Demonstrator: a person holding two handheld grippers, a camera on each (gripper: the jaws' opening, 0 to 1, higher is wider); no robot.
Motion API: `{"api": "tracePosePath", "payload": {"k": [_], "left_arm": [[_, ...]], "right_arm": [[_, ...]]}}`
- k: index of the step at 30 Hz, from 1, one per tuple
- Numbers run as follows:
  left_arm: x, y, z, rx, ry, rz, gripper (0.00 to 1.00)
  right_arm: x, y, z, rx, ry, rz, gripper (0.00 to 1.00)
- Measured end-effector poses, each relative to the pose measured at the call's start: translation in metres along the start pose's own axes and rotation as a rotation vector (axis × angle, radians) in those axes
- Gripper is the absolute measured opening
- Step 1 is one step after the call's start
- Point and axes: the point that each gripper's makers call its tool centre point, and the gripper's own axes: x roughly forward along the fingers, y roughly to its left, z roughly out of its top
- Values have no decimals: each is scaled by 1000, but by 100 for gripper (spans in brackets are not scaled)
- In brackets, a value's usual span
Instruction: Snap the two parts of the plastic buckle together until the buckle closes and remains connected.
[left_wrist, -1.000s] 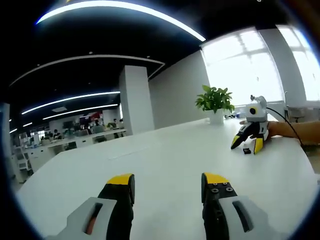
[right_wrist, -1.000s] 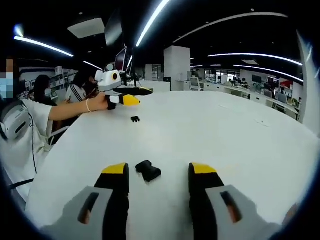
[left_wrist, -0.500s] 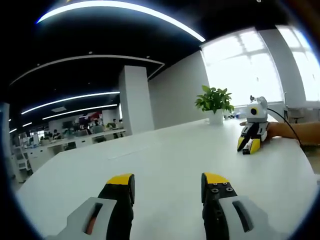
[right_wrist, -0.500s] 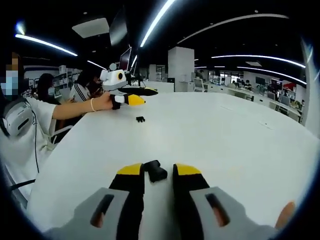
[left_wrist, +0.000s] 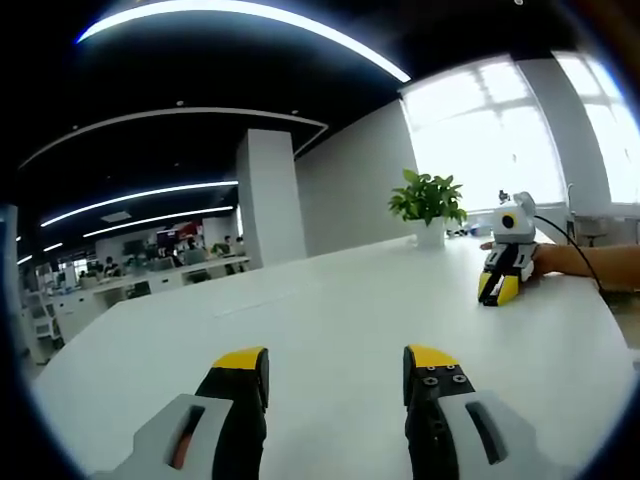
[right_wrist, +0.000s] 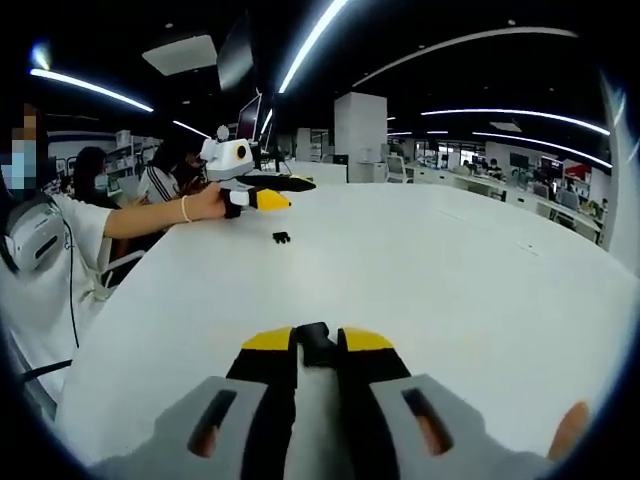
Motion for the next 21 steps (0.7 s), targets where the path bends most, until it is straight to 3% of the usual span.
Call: {"api": "tracePosePath", "payload": {"k": [5, 13, 17, 21], "left_arm": [[0, -1, 0, -1, -1, 0, 55], [1, -1, 0, 6, 2, 0, 55], [2, -1, -1, 13, 9, 2, 55], [2, 0, -3, 19, 18, 5, 55]], "right_arm": [[-3, 1, 0, 27, 7, 5, 12], [-5, 10, 16, 26, -58, 28, 12], [-5, 13, 36, 14, -139, 25, 12], [3, 15, 42, 20, -151, 31, 12]]}}
